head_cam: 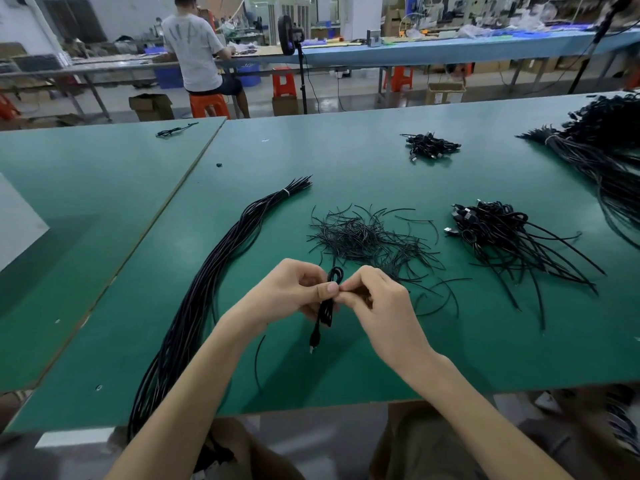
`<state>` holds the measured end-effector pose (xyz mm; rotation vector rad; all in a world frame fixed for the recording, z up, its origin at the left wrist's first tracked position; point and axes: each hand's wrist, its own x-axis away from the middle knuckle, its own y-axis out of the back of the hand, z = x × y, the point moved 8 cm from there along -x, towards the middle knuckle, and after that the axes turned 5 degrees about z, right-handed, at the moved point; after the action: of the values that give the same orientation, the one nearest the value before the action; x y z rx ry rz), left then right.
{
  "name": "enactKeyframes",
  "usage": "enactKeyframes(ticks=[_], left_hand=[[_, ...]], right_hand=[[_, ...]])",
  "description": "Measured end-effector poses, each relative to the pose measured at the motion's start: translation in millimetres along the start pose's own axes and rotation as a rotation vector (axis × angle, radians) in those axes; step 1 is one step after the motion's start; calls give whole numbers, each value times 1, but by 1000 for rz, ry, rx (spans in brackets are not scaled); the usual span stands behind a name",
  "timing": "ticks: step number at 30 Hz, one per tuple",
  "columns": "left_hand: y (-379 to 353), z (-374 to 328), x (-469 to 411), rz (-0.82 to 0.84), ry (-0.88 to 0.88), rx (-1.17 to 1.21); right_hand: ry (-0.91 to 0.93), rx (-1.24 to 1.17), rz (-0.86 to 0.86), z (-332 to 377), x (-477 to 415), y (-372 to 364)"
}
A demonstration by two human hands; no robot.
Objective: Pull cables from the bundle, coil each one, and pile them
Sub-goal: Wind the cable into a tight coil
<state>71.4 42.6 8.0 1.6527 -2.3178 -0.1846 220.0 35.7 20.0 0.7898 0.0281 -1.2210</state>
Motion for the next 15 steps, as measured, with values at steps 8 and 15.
enactKeyframes(ticks=[8, 15], left_hand=[[-1, -4, 5, 1, -82, 77], [3, -3, 8, -122, -70, 36]], right_hand=[[-145, -315, 34, -7, -2, -1], [-258, -504, -8, -17, 2, -1]])
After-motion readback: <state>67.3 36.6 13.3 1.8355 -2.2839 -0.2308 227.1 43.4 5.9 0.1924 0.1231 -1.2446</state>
